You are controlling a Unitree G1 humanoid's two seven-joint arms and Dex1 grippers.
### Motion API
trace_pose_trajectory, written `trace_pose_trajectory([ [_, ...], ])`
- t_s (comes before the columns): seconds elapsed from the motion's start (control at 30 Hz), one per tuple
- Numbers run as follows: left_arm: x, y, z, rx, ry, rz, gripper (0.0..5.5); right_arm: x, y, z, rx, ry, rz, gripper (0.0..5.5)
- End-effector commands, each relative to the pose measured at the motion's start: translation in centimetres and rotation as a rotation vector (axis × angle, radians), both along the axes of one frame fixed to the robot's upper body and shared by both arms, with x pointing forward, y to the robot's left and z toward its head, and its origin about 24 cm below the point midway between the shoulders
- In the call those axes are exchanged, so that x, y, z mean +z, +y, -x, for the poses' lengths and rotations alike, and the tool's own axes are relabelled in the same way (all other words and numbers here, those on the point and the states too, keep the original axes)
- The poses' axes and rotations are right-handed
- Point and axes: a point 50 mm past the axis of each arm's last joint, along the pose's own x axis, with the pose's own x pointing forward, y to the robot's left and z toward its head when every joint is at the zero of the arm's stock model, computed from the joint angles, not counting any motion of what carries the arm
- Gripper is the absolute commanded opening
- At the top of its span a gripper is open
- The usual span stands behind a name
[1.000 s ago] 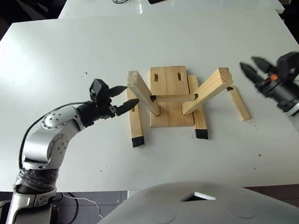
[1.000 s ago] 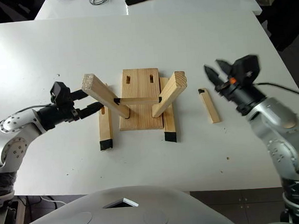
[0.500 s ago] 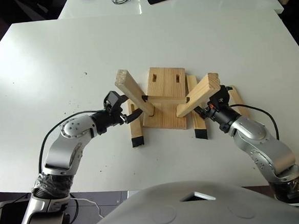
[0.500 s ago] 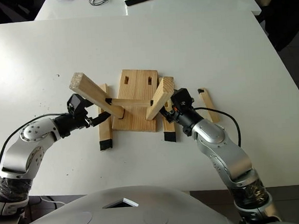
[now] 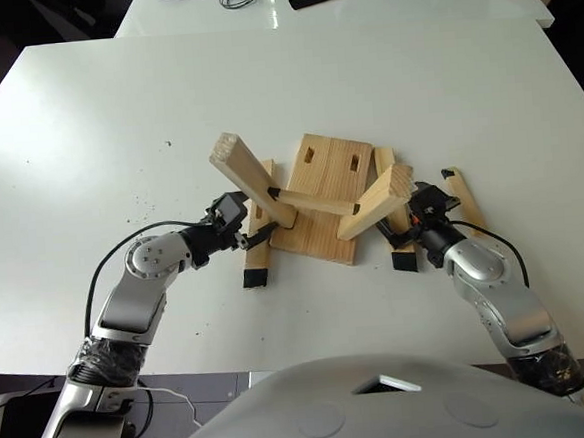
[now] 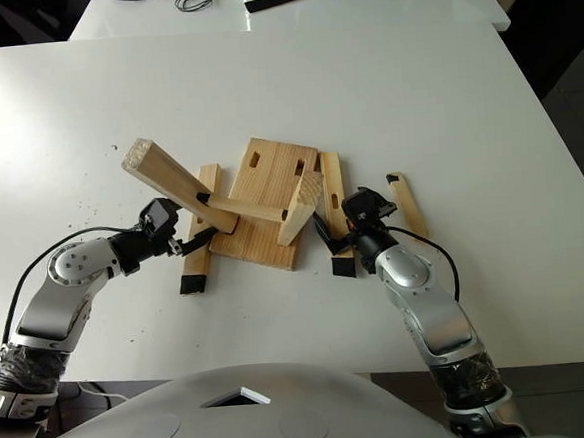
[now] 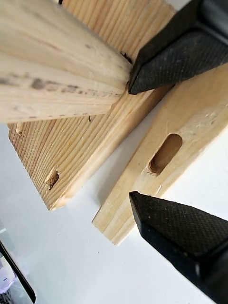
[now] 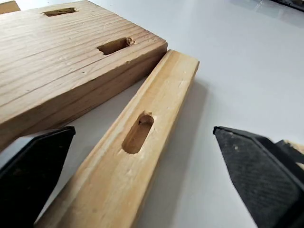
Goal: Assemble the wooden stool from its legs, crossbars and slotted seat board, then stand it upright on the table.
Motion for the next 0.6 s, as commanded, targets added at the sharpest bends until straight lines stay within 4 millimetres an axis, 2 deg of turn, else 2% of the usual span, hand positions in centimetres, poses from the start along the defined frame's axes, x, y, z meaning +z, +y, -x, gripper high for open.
trace_pose_trajectory([
  [0.03, -3.6, 3.7, 0.9, 0.134, 0.140, -0.201, 3.80, 0.0, -0.3, 0.4, 0.018, -0.003, 0.059, 5.35],
  [0.37, -4.1, 5.1, 0.9, 0.167, 0.156, -0.222, 3.80, 0.3, -4.6, 0.5, -0.094, -0.010, 0.144, 5.35],
  [0.6, -4.1, 6.5, 0.8, 0.197, 0.157, -0.253, 3.80, 0.5, -6.1, 0.9, -0.100, -0.008, 0.204, 5.35],
])
